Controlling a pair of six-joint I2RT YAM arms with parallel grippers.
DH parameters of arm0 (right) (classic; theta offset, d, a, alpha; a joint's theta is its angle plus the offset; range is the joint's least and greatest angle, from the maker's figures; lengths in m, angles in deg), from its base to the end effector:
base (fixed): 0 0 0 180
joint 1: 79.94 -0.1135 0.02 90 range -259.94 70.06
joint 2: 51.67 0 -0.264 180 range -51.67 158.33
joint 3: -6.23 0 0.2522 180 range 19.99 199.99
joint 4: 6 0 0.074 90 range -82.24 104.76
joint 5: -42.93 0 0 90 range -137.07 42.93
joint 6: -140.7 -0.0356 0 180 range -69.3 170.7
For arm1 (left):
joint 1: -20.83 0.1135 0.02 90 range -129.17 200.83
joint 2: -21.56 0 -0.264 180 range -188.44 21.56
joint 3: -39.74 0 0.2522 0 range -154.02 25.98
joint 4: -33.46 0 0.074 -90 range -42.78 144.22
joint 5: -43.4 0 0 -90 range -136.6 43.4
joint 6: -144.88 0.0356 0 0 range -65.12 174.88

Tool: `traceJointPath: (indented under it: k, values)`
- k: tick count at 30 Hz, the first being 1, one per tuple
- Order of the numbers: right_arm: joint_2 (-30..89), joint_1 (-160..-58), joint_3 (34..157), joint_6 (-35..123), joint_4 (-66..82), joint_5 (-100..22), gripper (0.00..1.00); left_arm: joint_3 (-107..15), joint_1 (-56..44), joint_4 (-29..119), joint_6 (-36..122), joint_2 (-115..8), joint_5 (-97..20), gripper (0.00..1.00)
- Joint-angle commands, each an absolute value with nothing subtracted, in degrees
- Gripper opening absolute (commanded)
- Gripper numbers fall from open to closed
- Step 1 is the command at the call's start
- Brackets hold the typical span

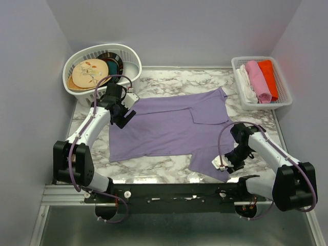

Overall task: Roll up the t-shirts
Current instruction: Fold the T-shirt at the center of the board.

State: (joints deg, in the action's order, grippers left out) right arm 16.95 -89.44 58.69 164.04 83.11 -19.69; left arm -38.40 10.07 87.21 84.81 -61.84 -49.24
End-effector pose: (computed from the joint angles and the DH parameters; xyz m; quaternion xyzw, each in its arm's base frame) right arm 0.1336 0.0390 0.1873 -0.8306 0.4883 0.2463 0.1050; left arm 0.2923 -0.0539 0.2587 0.3292 0.9054 0.0664 0.2597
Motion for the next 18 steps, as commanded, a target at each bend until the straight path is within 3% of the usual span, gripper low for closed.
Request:
traceJointPath:
  k: [1, 6, 13, 18]
  values:
    - [18.37, -90.66, 57.96, 204.85, 94.5, -28.5, 0.42, -38.44, 11.34, 85.72, 86.61, -63.17, -52.05, 0.91]
    - [19.09, -92.68, 56.21, 205.3, 92.33, -29.67, 0.42, -39.84, 11.78, 85.54, 85.74, -65.98, -51.96, 0.89]
    - [16.62, -99.17, 55.59, 205.21, 89.59, -15.44, 0.43, -41.43, 13.01, 85.37, 83.8, -68.79, -50.47, 0.89]
    - [14.95, -103.49, 52.87, 205.03, 85.91, -14.54, 0.46, -42.66, 13.8, 85.19, 83.53, -69.67, -49.94, 0.89]
